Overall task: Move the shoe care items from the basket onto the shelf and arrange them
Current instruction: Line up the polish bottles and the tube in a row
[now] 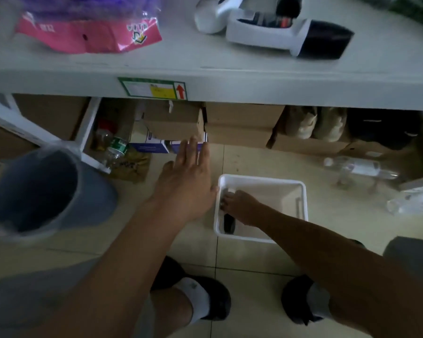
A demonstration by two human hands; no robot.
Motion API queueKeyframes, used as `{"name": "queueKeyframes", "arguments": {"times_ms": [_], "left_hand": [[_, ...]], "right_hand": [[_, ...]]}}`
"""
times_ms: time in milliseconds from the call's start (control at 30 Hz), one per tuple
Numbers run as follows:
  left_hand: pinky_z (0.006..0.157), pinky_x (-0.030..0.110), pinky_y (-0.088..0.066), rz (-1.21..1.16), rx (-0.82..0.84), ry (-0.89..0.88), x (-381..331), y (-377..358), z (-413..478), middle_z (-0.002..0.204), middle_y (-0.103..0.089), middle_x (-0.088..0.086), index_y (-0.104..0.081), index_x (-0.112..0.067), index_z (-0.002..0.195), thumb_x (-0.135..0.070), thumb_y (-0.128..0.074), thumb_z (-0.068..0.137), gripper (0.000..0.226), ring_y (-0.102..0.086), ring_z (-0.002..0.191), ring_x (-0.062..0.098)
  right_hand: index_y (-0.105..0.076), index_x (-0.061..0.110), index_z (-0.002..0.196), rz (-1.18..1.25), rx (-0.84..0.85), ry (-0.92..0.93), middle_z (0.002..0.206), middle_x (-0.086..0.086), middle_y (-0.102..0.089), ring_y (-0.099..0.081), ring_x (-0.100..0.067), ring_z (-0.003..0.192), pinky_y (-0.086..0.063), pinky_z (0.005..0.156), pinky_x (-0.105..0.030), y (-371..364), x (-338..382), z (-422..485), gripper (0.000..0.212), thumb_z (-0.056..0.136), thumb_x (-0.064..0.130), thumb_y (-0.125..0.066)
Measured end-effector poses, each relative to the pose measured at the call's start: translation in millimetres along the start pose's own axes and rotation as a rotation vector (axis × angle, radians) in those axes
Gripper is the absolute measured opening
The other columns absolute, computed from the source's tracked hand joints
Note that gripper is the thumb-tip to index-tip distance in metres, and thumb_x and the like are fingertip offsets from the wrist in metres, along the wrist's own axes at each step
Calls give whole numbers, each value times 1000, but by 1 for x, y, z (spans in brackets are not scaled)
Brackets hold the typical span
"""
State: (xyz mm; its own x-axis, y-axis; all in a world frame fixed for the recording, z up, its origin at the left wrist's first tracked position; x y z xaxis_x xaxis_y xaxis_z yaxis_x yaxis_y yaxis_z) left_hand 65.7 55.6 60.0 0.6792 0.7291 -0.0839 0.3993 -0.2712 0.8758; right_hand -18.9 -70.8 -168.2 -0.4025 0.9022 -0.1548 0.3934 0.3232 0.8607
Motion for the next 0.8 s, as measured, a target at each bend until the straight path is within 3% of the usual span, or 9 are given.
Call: {"name": "queueKeyframes", "arguments": {"times_ms": [133, 233, 400, 500, 633, 800], "left_hand": [[121, 51, -20, -32, -42, 7, -12, -10, 7, 165, 27, 7, 14, -15, 159, -44, -45, 102, 87, 13, 155, 27], [120, 48, -22, -16, -15, 2, -15, -16, 9, 164, 29, 7, 15, -15, 158, -41, -45, 102, 86, 14, 154, 27], [121, 51, -18, -15, -17, 49, -11, -2, 4, 164, 30, 5, 19, -17, 158, -25, -48, 100, 89, 17, 154, 25], [122, 51, -16, -55, -63, 62, -9, 8, -1, 165, 27, 5, 17, -17, 159, -29, -41, 103, 81, 15, 154, 25], [120, 50, -21, -134, -236, 71, -1, 24, -17, 168, 12, 9, 5, -15, 160, -51, -28, 106, 73, 2, 156, 28], [117, 50, -30, -237, -438, 31, 4, 45, -53, 169, -3, 14, -4, -11, 161, -54, -27, 104, 75, -15, 154, 31]], "right_hand": [[-76, 19, 87, 33, -58, -48, 104, -2, -73, -68, -25, 97, -51, 66, -36, -27, 3, 19, 36, 54, 11, -89], [-75, 18, 88, 95, -134, -53, 101, -3, -73, -68, -26, 94, -53, 69, -37, -30, 4, 22, 32, 59, 10, -87], [-74, 15, 84, 175, -250, -91, 74, -4, -68, -66, -25, 64, -53, 63, -37, 5, -6, 4, 34, 55, 12, -91], [-73, 22, 92, 168, -333, -130, 83, -4, -69, -68, -26, 74, -53, 70, -40, 37, -16, -21, 36, 60, 13, -88], [-69, 21, 100, 125, -423, -219, 91, -3, -67, -67, -26, 84, -52, 78, -38, 91, -36, -63, 36, 66, 11, -77], [-63, 23, 111, 110, -505, -355, 101, -3, -65, -65, -27, 90, -51, 78, -40, 175, -53, -122, 32, 83, 35, -73]]}}
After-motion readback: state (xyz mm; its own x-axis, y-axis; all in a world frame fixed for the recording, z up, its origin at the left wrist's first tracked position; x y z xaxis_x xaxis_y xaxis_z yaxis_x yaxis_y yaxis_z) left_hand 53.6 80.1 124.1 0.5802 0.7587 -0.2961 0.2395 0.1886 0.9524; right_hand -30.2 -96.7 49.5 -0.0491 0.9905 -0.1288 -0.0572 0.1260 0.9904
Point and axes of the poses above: each hand's wrist, its own z-axis towards the middle knuckle, its own y-axis out of the back of the hand, x = y × z, the point moved 2 cm from there along z, towards the middle knuckle
